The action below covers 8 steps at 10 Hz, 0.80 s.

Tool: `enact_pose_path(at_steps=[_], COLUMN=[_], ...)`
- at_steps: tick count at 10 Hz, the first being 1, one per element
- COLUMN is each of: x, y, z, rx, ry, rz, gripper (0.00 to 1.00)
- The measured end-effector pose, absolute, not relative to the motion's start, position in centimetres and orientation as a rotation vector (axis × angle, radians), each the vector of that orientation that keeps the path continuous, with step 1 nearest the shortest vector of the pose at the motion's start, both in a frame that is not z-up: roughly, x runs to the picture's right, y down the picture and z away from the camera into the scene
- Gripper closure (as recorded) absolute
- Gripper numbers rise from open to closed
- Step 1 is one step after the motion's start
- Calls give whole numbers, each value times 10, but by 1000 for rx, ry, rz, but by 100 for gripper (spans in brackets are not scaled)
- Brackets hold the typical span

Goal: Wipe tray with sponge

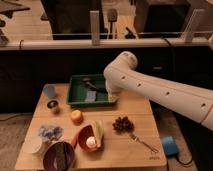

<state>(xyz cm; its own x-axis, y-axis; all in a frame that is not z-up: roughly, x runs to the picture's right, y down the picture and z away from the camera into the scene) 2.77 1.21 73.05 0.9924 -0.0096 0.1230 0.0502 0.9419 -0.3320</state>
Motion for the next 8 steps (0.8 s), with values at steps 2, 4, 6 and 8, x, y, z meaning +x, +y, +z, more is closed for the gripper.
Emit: enact_pose_path(at_steps=[2, 4, 6, 8], x=[26, 21, 13, -3], y=[7, 2, 1, 2], z=[735, 739, 748, 763], rx=[-339, -337, -353, -374], ry=[-123, -125, -149, -216], rz=[-20, -16, -81, -214], gripper=[79, 92, 86, 65])
